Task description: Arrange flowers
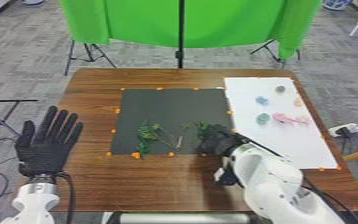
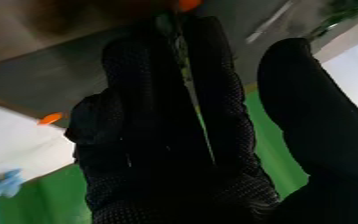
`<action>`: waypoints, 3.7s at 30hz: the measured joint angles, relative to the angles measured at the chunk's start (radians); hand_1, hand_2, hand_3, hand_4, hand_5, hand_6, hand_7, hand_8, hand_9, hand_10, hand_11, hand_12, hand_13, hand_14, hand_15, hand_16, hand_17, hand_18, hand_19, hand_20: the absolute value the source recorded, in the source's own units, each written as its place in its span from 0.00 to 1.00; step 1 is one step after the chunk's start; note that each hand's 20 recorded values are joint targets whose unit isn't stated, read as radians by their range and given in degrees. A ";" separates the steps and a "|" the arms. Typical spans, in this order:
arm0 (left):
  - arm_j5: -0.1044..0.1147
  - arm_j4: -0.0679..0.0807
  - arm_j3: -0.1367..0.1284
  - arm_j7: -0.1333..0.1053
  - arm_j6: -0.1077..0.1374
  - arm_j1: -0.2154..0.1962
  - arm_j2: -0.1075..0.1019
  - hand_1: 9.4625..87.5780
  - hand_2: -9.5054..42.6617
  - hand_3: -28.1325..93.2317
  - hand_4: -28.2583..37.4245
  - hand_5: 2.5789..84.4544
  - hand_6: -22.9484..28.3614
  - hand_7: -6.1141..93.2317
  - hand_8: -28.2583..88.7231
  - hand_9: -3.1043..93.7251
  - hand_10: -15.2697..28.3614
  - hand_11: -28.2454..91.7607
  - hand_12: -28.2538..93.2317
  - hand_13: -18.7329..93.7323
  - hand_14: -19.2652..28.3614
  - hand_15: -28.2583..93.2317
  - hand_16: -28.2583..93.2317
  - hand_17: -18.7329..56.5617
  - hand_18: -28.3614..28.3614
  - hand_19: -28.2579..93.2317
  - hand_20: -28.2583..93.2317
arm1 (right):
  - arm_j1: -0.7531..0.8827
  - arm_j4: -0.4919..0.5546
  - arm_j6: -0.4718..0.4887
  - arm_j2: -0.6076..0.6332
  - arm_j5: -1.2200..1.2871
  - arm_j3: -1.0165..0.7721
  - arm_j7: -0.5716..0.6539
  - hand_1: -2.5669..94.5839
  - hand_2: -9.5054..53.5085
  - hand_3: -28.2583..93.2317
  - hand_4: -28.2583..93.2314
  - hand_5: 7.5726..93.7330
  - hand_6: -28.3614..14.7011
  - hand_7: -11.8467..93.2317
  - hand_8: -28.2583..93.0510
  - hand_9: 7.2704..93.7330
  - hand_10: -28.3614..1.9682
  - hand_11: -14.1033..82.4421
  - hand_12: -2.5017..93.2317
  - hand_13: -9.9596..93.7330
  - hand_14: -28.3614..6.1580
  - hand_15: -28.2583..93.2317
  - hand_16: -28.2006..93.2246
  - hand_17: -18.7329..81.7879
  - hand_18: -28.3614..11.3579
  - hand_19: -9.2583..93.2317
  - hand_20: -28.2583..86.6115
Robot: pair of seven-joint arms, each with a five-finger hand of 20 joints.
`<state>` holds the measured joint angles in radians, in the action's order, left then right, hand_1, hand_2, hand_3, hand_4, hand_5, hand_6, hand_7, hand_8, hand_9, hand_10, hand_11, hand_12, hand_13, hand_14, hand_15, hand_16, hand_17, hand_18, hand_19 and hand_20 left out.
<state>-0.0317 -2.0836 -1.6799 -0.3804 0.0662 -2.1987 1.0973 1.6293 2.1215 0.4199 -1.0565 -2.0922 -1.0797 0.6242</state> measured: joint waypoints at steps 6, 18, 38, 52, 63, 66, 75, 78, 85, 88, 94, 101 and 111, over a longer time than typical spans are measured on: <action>0.000 0.001 0.003 0.000 0.003 0.004 0.000 0.18 0.45 0.86 0.00 0.48 0.61 0.13 0.17 0.40 0.67 0.36 0.30 0.39 0.72 0.43 0.19 0.15 0.72 0.47 0.32 | -0.011 0.002 0.030 -0.026 0.005 0.019 0.000 0.36 0.04 0.89 0.05 0.75 0.61 0.22 0.14 0.56 0.14 0.29 0.19 0.55 0.21 0.82 0.40 0.49 0.04 1.00 0.61; 0.004 0.000 0.002 -0.001 0.011 0.002 0.001 0.17 0.45 0.86 0.00 0.48 0.61 0.13 0.17 0.40 0.67 0.36 0.30 0.39 0.72 0.43 0.19 0.15 0.72 0.47 0.32 | -0.011 0.020 0.073 -0.031 0.027 0.008 0.056 0.34 0.02 0.89 0.05 0.71 0.60 0.21 0.14 0.58 0.10 0.34 0.20 0.55 0.19 0.83 0.39 0.49 0.04 1.00 0.61; 0.009 0.000 0.003 0.000 0.023 0.002 0.002 0.17 0.45 0.86 0.00 0.48 0.61 0.14 0.17 0.40 0.67 0.36 0.31 0.39 0.72 0.44 0.19 0.15 0.72 0.47 0.32 | 0.018 0.046 0.129 -0.051 0.131 -0.060 0.098 0.32 0.06 0.89 0.05 0.60 0.56 0.23 0.14 0.59 0.07 0.34 0.20 0.54 0.16 0.81 0.38 0.47 0.03 0.96 0.55; 0.010 0.000 0.003 0.000 0.023 0.001 0.002 0.17 0.45 0.87 0.00 0.49 0.61 0.14 0.17 0.40 0.67 0.36 0.31 0.39 0.72 0.44 0.19 0.15 0.72 0.47 0.32 | 0.073 0.060 0.077 -0.044 0.106 -0.087 0.018 0.32 0.00 0.91 0.04 0.66 0.65 0.24 0.13 0.49 0.12 0.58 0.27 0.52 0.16 0.86 0.42 0.42 0.03 0.92 0.58; 0.009 0.000 0.003 -0.002 0.022 0.000 0.006 0.17 0.45 0.86 0.00 0.48 0.61 0.14 0.17 0.40 0.67 0.36 0.31 0.39 0.72 0.44 0.19 0.15 0.72 0.47 0.32 | 0.092 0.053 -0.153 -0.029 0.017 -0.110 -0.007 0.33 0.00 0.92 0.03 0.62 0.55 0.32 0.12 0.44 0.11 0.66 0.27 0.51 0.15 0.92 0.41 0.43 0.06 0.94 0.60; 0.008 0.000 0.003 -0.003 0.021 0.000 0.006 0.17 0.45 0.86 0.00 0.48 0.61 0.14 0.17 0.40 0.67 0.36 0.31 0.39 0.72 0.44 0.19 0.15 0.72 0.47 0.32 | 0.081 0.023 -0.223 -0.018 -0.100 -0.134 -0.012 0.34 0.00 0.93 0.03 0.55 0.52 0.30 0.12 0.42 0.15 0.48 0.22 0.45 0.16 0.86 0.37 0.42 0.07 0.94 0.59; 0.003 -0.009 0.003 -0.010 0.008 -0.001 0.005 0.17 0.45 0.86 0.00 0.48 0.61 0.14 0.17 0.40 0.67 0.36 0.31 0.39 0.72 0.44 0.19 0.15 0.72 0.47 0.32 | 0.019 -0.150 -0.231 0.060 -0.364 -0.208 -0.113 0.41 0.00 0.96 0.00 0.43 0.55 0.27 0.12 0.35 0.30 0.29 0.17 0.36 0.23 0.70 0.32 0.39 0.08 0.92 0.61; 0.002 -0.010 0.004 -0.011 0.008 -0.001 0.005 0.17 0.45 0.86 0.00 0.48 0.61 0.14 0.17 0.40 0.67 0.36 0.31 0.39 0.72 0.44 0.19 0.15 0.72 0.47 0.32 | -0.001 -0.187 -0.211 0.073 -0.372 -0.208 -0.114 0.42 0.00 0.96 0.00 0.43 0.56 0.27 0.12 0.36 0.31 0.29 0.17 0.37 0.24 0.71 0.33 0.40 0.08 0.94 0.62; 0.003 -0.007 0.012 -0.011 0.011 0.003 0.005 0.17 0.45 0.86 0.00 0.48 0.61 0.14 0.17 0.40 0.67 0.36 0.31 0.39 0.72 0.44 0.19 0.15 0.72 0.47 0.32 | -0.057 -0.294 -0.176 0.060 -0.434 -0.180 -0.117 0.50 0.00 0.96 0.00 0.49 0.62 0.30 0.11 0.46 0.45 0.36 0.18 0.41 0.29 0.80 0.34 0.43 0.09 0.97 0.66; 0.004 -0.004 0.015 -0.010 0.012 0.007 0.006 0.18 0.45 0.86 0.00 0.48 0.62 0.14 0.17 0.40 0.67 0.36 0.31 0.39 0.72 0.44 0.19 0.15 0.72 0.47 0.32 | -0.075 -0.340 -0.168 0.057 -0.490 -0.163 -0.125 0.60 0.00 0.89 0.00 0.55 0.64 0.30 0.11 0.58 0.47 0.40 0.20 0.51 0.37 0.80 0.42 0.47 0.11 0.99 0.69; 0.004 -0.002 0.016 -0.008 0.012 0.011 0.006 0.17 0.45 0.86 0.00 0.48 0.62 0.14 0.17 0.40 0.67 0.36 0.31 0.39 0.72 0.44 0.19 0.15 0.72 0.47 0.32 | -0.075 -0.337 -0.169 0.050 -0.471 -0.171 -0.125 0.69 0.00 0.81 0.00 0.73 0.67 0.37 0.19 0.84 0.54 0.32 0.46 0.67 0.50 0.77 0.56 0.52 0.14 1.00 0.72; 0.004 -0.001 0.014 -0.008 0.011 0.011 0.006 0.17 0.45 0.86 0.00 0.48 0.62 0.14 0.17 0.40 0.67 0.36 0.31 0.39 0.72 0.44 0.19 0.15 0.72 0.47 0.32 | -0.057 -0.335 -0.328 0.050 -0.447 -0.165 -0.122 0.68 0.00 0.83 0.00 0.83 0.66 0.36 0.22 0.93 0.55 0.28 0.46 0.75 0.52 0.73 0.57 0.54 0.13 1.00 0.69; 0.008 -0.010 0.000 -0.017 0.009 -0.029 0.006 0.16 0.44 0.87 0.00 0.48 0.61 0.14 0.17 0.40 0.66 0.35 0.30 0.39 0.71 0.43 0.19 0.15 0.72 0.46 0.32 | -0.117 -0.190 -0.261 0.028 -0.234 -0.115 -0.230 0.68 0.00 0.83 0.00 0.83 0.66 0.36 0.23 0.92 0.56 0.28 0.48 0.73 0.53 0.72 0.58 0.52 0.16 0.99 0.68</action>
<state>-0.0237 -2.0935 -1.6799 -0.3973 0.0755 -2.2275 1.1030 1.5119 1.9318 0.1591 -1.0284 -2.3260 -1.1946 0.3944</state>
